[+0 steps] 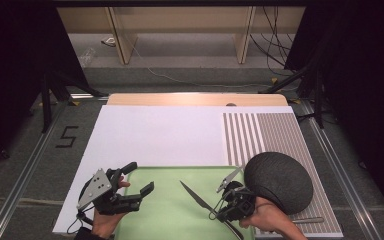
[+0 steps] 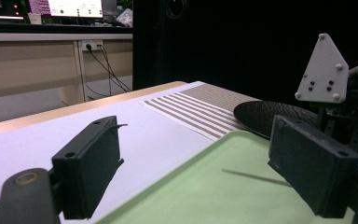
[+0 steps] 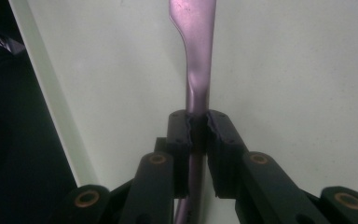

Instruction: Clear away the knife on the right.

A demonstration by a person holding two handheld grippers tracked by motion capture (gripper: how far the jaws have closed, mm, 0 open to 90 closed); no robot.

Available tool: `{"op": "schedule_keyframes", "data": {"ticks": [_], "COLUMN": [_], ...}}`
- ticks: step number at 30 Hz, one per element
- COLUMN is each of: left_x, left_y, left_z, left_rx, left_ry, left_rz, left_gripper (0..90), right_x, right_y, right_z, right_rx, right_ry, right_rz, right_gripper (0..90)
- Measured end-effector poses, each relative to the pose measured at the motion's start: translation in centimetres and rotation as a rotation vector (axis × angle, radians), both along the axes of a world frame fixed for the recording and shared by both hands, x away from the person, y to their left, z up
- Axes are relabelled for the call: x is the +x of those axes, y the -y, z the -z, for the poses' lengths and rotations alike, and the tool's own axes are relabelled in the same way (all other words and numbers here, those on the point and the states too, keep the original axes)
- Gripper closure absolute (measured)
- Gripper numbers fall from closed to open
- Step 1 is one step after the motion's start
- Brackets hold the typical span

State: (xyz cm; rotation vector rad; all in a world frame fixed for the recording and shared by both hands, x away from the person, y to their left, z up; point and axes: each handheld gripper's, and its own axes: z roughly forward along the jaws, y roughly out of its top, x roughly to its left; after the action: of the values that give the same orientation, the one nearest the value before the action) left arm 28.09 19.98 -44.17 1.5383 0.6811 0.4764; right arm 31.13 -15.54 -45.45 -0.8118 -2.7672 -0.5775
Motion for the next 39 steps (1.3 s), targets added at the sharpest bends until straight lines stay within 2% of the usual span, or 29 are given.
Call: {"op": "schedule_keyframes", "data": {"ticks": [8,22,25,28,31,35,39], "left_x": [0.0,0.0,0.1,0.1,0.1,0.1,0.1], "left_y": [0.0,0.1,0.1,0.1,0.1,0.0,0.1], "left_z": [0.0,0.1,0.1,0.1,0.1,0.1,0.1], "left_rx": [0.003,0.001,-0.001,-0.001,0.000,0.000,0.000], "left_ry": [0.001,-0.005,-0.008,-0.008,-0.006,-0.007,-0.007], "left_rz": [0.001,0.008,0.010,0.008,0.009,0.008,0.009], "left_gripper": [16.1,16.1,16.1,16.1,16.1,16.1,16.1], "right_x": [-0.4,-0.7,-0.7,-0.8,-0.8,-1.0,-1.6], "right_y": [-0.6,-1.0,-1.0,-1.0,-1.1,-1.4,-2.0], "right_z": [0.5,1.0,0.7,0.3,0.2,-0.2,-0.6], "right_rx": [-0.057,-0.112,-0.100,-0.085,-0.064,-0.004,0.088], "right_ry": [0.001,0.026,0.034,0.027,0.051,0.128,0.218], "right_rz": [-0.029,-0.033,-0.021,-0.015,0.017,0.005,-0.007], "right_gripper": [80.1,78.6,75.8,60.7,49.0,42.4,44.5]}}
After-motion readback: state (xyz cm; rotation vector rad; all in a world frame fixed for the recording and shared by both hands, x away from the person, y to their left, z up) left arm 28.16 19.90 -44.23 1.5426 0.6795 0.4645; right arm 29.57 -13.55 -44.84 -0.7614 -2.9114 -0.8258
